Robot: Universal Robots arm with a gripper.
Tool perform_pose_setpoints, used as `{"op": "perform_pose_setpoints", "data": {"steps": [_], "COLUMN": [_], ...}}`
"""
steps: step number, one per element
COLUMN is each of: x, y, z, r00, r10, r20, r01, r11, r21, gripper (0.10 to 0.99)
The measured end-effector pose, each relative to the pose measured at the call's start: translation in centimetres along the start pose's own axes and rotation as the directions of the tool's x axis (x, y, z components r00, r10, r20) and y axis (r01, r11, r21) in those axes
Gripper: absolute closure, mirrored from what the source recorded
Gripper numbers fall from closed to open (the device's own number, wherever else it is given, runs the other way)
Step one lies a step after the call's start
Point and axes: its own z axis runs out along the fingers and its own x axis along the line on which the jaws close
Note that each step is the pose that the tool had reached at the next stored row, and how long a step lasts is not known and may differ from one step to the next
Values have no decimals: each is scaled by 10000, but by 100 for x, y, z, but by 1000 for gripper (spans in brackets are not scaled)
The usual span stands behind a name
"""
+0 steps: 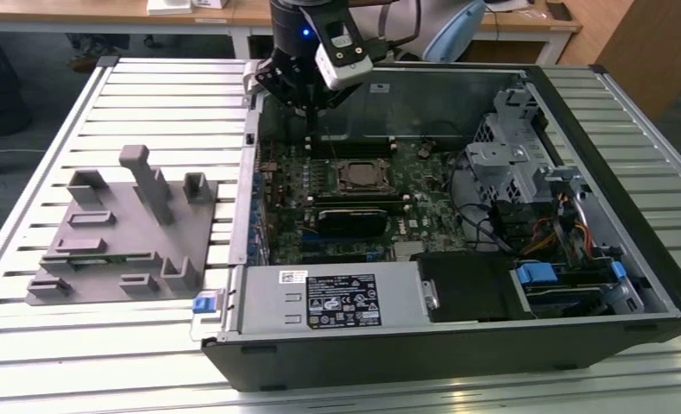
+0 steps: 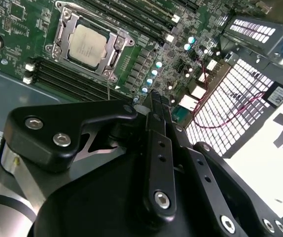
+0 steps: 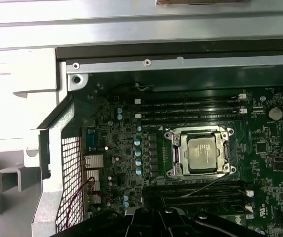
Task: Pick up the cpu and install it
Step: 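Install the first cpu locking lever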
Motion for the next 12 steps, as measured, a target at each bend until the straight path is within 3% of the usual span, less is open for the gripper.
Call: {"op": "perform_pose_setpoints", "data": {"steps": [12], "x": [1], "y": [-1], "z": [33], "r00": [10000], "r10": [7], "r20": [0], "r01": [-7], "r11": [10000], "r21": [0], "gripper": [980]}}
